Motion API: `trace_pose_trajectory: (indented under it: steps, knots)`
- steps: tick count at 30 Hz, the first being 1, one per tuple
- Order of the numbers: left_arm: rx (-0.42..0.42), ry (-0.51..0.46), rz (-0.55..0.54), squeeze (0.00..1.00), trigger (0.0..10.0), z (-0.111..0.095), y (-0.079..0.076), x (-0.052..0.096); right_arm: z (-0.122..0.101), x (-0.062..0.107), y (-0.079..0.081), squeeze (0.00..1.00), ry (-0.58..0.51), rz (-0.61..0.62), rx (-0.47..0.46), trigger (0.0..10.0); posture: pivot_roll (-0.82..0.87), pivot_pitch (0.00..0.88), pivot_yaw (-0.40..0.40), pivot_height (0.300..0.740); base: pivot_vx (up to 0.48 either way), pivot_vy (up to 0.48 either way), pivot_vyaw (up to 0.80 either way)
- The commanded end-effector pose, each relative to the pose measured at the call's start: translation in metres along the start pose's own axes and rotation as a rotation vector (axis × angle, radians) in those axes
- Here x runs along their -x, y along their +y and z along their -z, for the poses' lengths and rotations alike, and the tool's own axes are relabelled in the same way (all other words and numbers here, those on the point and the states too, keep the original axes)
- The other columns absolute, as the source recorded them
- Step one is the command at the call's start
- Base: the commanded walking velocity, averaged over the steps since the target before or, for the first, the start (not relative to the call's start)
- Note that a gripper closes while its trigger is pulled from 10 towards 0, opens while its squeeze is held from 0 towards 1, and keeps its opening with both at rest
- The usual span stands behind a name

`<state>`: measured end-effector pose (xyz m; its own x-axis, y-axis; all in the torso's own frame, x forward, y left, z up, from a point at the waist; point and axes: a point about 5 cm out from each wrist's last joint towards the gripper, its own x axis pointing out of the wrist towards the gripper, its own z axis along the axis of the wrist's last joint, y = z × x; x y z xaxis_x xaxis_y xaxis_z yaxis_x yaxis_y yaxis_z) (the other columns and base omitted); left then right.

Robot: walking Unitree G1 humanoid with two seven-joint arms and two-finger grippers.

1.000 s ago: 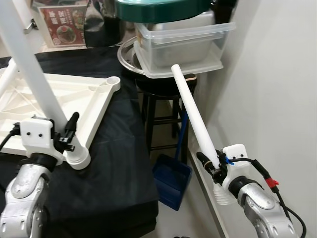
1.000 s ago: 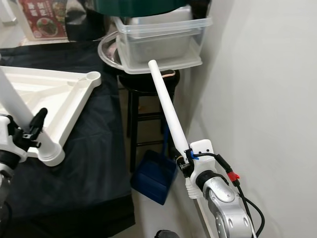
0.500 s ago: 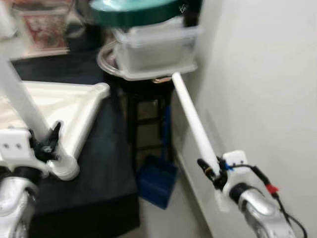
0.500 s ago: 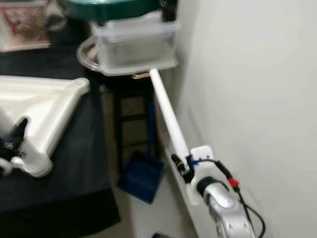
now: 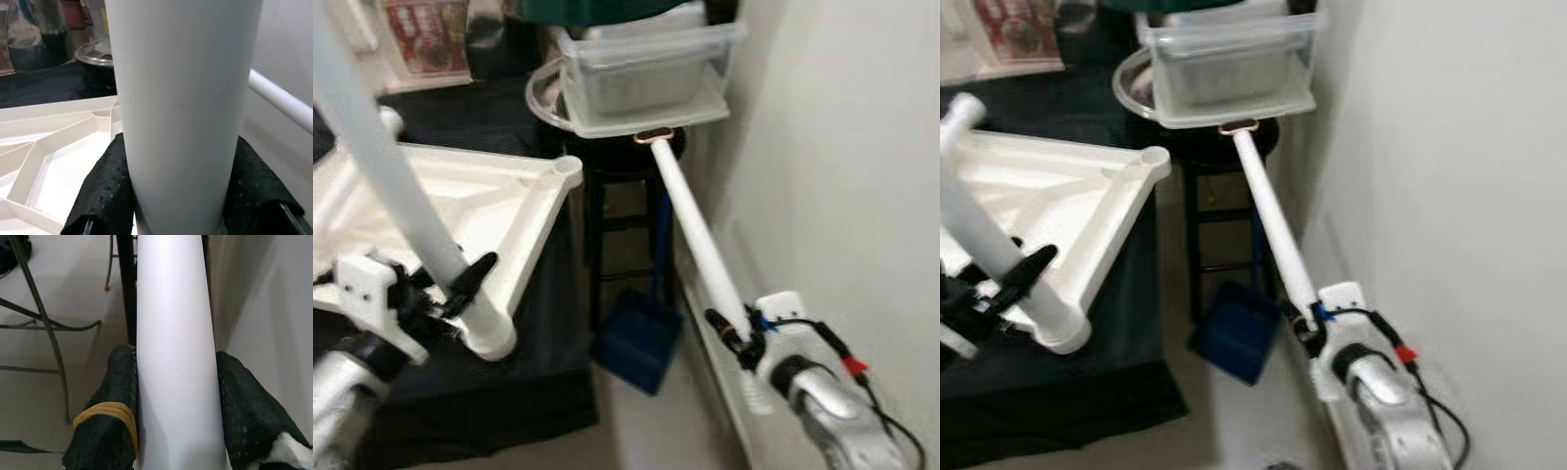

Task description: Building children table

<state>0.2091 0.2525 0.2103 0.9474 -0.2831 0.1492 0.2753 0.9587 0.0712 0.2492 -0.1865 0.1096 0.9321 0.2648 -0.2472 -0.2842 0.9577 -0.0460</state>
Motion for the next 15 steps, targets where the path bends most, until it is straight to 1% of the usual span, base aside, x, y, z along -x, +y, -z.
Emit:
trace_pose_trajectory:
  steps: [1,2,3,5,6,7,8,9,10,11,13,14,15]
  knots:
    - [-0.047,0.009,-0.101,0.0,10.0,-0.004,0.022,0.011,0.002,0.001,0.001,0.0,0.007,-0.009,-0.015,10.0,-0.05,0.141,-0.029,0.74,0.0,0.0,0.0]
    - [-0.05,0.021,-0.132,0.0,10.0,-0.003,0.03,0.017,0.002,0.001,0.002,0.0,0.008,-0.011,-0.015,10.0,-0.05,0.143,-0.031,0.74,0.0,0.0,0.0]
    - [-0.05,0.021,-0.132,0.0,10.0,-0.003,0.03,0.017,0.002,0.001,0.002,0.0,0.008,-0.011,-0.015,10.0,-0.05,0.143,-0.031,0.74,0.0,0.0,0.0]
    - [-0.053,0.03,-0.156,0.0,10.0,-0.003,0.036,0.023,0.002,0.002,0.002,0.0,0.009,-0.013,-0.014,10.0,-0.05,0.143,-0.031,0.74,0.0,0.0,0.0]
    - [-0.053,0.03,-0.156,0.0,10.0,-0.003,0.036,0.023,0.002,0.002,0.002,0.0,0.009,-0.013,-0.014,10.0,-0.05,0.143,-0.031,0.74,0.0,0.0,0.0]
    - [-0.04,0.034,-0.186,0.0,10.0,-0.001,0.043,0.031,0.002,0.002,0.002,0.0,0.01,-0.015,-0.015,10.0,-0.04,0.147,-0.031,0.74,0.0,0.0,0.0]
    - [-0.04,0.034,-0.186,0.0,10.0,-0.001,0.043,0.031,0.002,0.002,0.002,0.0,0.01,-0.015,-0.015,10.0,-0.04,0.147,-0.031,0.74,0.0,0.0,0.0]
    - [-0.004,0.028,-0.166,0.0,10.0,-0.001,0.042,0.035,0.002,0.002,0.002,0.0,0.012,-0.016,-0.016,10.0,-0.04,0.149,-0.032,0.74,0.0,0.0,0.0]
    - [0.017,0.023,-0.146,0.0,10.0,-0.001,0.039,0.036,0.002,0.002,0.002,0.0,0.012,-0.017,-0.016,10.0,-0.04,0.149,-0.032,0.74,0.0,0.0,0.0]
    - [0.017,0.023,-0.146,0.0,10.0,-0.001,0.039,0.036,0.002,0.002,0.002,0.0,0.012,-0.017,-0.016,10.0,-0.04,0.149,-0.032,0.74,0.0,0.0,0.0]
    - [0.06,0.026,-0.041,0.0,10.0,-0.001,0.023,0.035,0.002,0.002,0.002,0.0,0.013,-0.02,-0.017,10.0,-0.04,0.15,-0.032,0.74,0.0,0.0,0.0]
    - [0.06,0.026,-0.041,0.0,10.0,-0.001,0.023,0.035,0.002,0.002,0.002,0.0,0.013,-0.02,-0.017,10.0,-0.04,0.15,-0.032,0.74,0.0,0.0,0.0]
    - [0.076,0.048,0.036,0.0,10.0,0.001,0.011,0.034,0.002,0.002,0.002,0.0,0.013,-0.02,-0.017,10.0,-0.04,0.151,-0.033,0.74,0.0,0.0,0.0]
